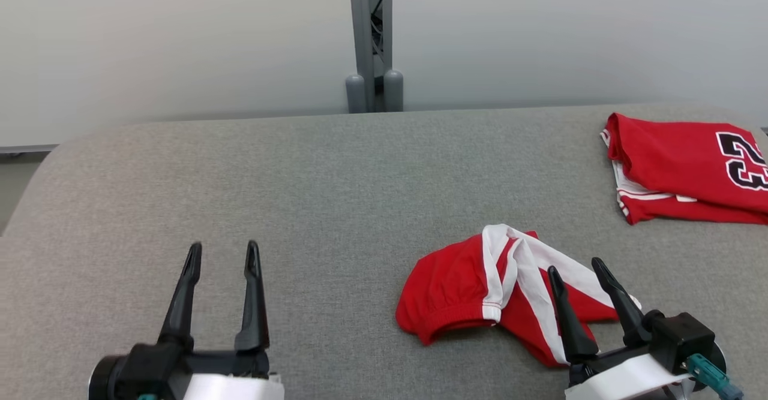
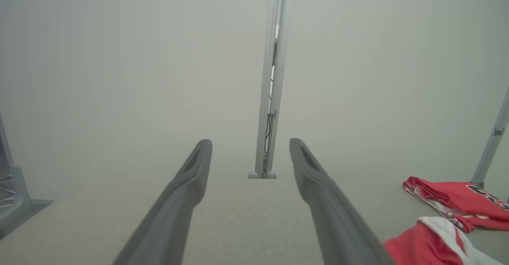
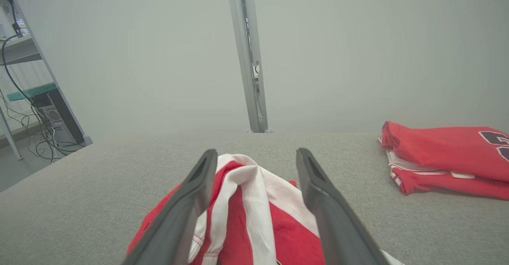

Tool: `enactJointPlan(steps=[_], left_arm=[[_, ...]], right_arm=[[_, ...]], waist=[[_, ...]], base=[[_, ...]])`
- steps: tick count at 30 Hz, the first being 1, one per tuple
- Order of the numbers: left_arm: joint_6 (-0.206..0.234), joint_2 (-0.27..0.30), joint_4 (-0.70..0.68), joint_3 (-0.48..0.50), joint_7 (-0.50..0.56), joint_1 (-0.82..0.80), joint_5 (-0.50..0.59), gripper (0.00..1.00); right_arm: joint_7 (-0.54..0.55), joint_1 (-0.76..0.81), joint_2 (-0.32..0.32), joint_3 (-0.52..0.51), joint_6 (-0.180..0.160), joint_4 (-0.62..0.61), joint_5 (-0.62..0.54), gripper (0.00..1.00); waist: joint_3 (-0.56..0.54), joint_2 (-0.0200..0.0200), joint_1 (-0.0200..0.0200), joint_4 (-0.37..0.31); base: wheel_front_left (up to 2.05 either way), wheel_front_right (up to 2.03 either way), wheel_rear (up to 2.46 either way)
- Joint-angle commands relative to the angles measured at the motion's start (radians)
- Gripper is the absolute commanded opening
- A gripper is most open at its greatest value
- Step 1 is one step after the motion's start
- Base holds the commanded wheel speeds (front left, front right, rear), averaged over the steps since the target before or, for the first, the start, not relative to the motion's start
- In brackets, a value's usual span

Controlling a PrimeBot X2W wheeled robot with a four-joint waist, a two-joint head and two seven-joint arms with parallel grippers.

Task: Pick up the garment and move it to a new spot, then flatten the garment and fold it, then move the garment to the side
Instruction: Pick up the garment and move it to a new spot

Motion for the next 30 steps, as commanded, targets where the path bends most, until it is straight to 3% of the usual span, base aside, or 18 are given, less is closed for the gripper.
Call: enactJointPlan(steps=[1,13,19,30], left_arm=[[-0.016,-0.010,0.004,0.024,-0.001,0.028,0.012,1.00],[-0.139,-0.076,0.076,0.101,-0.001,0.157,0.148,1.00],[-0.177,-0.093,0.096,0.116,-0.001,0.180,0.192,1.00],[-0.202,-0.111,0.141,0.129,-0.001,0.188,0.209,1.00]], right_arm=[[0.000,0.016,-0.005,-0.006,0.000,-0.009,0.003,1.00],[0.000,0.125,-0.005,-0.033,0.000,-0.043,-0.008,1.00],[0.000,0.141,-0.005,-0.029,0.000,-0.046,-0.007,1.00],[0.000,0.143,-0.005,-0.030,0.000,-0.033,-0.013,1.00]], waist=[[-0.018,-0.0001,0.0000,0.016],[-0.063,-0.0001,0.0000,0.040],[-0.073,-0.0001,0.0000,0.043],[-0.094,-0.0001,0.0000,0.046]], base=[[0.00,0.00,0.00],[0.00,0.00,0.00],[0.00,0.00,0.00],[0.00,0.00,0.00]])
